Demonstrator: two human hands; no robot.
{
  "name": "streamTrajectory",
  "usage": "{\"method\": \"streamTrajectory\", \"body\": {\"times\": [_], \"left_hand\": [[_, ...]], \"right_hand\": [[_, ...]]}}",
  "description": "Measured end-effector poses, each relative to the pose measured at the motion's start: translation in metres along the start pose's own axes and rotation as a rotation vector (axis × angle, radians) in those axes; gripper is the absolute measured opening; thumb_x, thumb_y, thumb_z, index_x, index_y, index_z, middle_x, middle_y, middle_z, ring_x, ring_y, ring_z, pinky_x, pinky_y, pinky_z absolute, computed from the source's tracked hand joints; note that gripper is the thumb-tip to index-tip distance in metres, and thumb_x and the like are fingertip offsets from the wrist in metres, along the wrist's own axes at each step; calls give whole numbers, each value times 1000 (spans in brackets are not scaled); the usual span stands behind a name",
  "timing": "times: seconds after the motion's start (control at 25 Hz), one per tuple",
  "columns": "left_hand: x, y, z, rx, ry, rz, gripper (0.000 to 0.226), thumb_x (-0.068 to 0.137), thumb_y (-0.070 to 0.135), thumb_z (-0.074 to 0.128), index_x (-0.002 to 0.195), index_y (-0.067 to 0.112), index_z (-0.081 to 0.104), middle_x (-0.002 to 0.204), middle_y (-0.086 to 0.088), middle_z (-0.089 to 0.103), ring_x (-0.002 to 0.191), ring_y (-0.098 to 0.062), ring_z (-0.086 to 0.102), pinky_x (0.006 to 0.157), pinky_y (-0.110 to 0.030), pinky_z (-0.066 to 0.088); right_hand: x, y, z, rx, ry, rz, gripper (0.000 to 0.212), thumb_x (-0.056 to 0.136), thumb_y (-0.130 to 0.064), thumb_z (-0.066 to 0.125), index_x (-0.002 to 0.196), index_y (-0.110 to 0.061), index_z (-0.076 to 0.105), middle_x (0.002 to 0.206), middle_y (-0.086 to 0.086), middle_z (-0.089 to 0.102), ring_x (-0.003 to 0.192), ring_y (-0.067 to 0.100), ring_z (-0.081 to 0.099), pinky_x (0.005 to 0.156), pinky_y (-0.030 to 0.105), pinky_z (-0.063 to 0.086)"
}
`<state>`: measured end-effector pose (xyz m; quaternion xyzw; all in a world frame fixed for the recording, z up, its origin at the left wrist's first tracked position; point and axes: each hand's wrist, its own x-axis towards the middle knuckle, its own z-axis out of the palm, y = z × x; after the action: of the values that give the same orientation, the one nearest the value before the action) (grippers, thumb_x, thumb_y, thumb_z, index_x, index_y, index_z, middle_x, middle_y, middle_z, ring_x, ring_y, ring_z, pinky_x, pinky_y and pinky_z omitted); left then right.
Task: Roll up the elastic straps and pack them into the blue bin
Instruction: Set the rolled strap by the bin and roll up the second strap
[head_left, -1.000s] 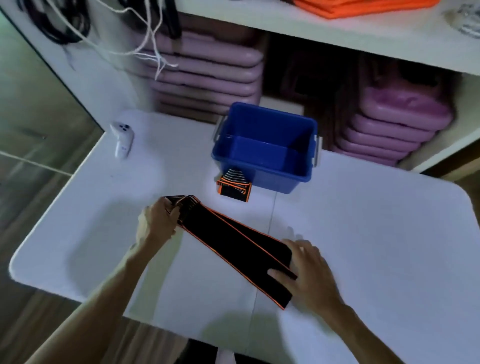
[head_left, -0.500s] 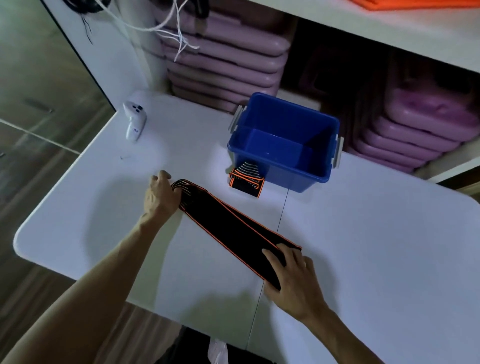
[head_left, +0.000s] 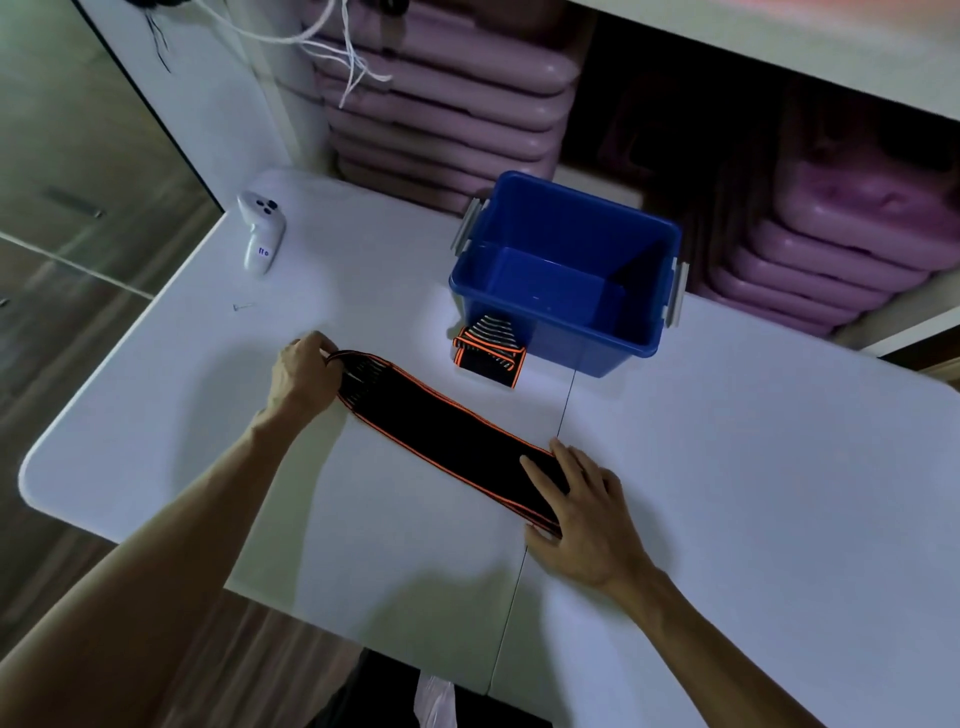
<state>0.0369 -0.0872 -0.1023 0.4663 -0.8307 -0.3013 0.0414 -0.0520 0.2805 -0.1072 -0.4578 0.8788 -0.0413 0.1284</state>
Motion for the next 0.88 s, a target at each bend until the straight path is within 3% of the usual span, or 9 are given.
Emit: {"method": "streamTrajectory", "body": {"times": [0.16,0.32,0.52,0.64,0.72,0.8,0.88], "left_hand": [[10,-7,-9,-10,50,-57,14,81,14,57,94,13,62,98,-17,69,81,-39,66,82,-45,54],[6,-2,-9,25,24,45,19,84,21,64,100,11,62,98,-14,65,86,-37,62,79,-42,52],[22,-15,-14,111,-12,-60,18,81,27,51,92,14,51,87,-22,68,72,-44,65,71,-49,58],[20,-8,-16,105,-59,-95,29,81,25,56,106,11,50,104,-23,64,82,-44,64,80,-47,55],[-1,0,-13,94,54,15,47,81,23,64,123,10,47,124,-23,51,104,-44,54,90,-49,47],[-37,6,-1,149,225,303,50,85,26,61,130,12,46,137,-18,43,122,-40,43,97,-49,40],[-67,-2,23,266,134,631,49,95,31,48,139,11,43,151,-15,35,140,-34,32,110,-47,33]], "right_hand": [[-2,3,-3,12,-9,-9,68,83,-54,55,145,-31,41,136,8,47,114,30,49,88,44,49],[-3,1,-3,11,-19,-9,68,84,-52,53,146,-30,40,134,9,47,111,30,49,86,41,50],[-1,-1,-4,-31,-41,5,68,80,-51,55,145,-34,41,132,8,48,105,31,49,76,42,50],[-1,-4,-2,-37,-50,15,71,78,-48,55,145,-35,40,133,9,48,105,31,47,75,41,49],[-1,-5,0,-38,-54,16,72,78,-46,55,147,-34,38,134,10,47,106,31,47,74,40,49],[-1,-4,0,-35,-49,15,72,78,-45,55,147,-34,37,135,11,47,106,31,47,73,39,49],[-2,-4,0,-30,-43,5,72,78,-44,56,147,-33,38,135,11,47,105,32,47,73,39,49]]}}
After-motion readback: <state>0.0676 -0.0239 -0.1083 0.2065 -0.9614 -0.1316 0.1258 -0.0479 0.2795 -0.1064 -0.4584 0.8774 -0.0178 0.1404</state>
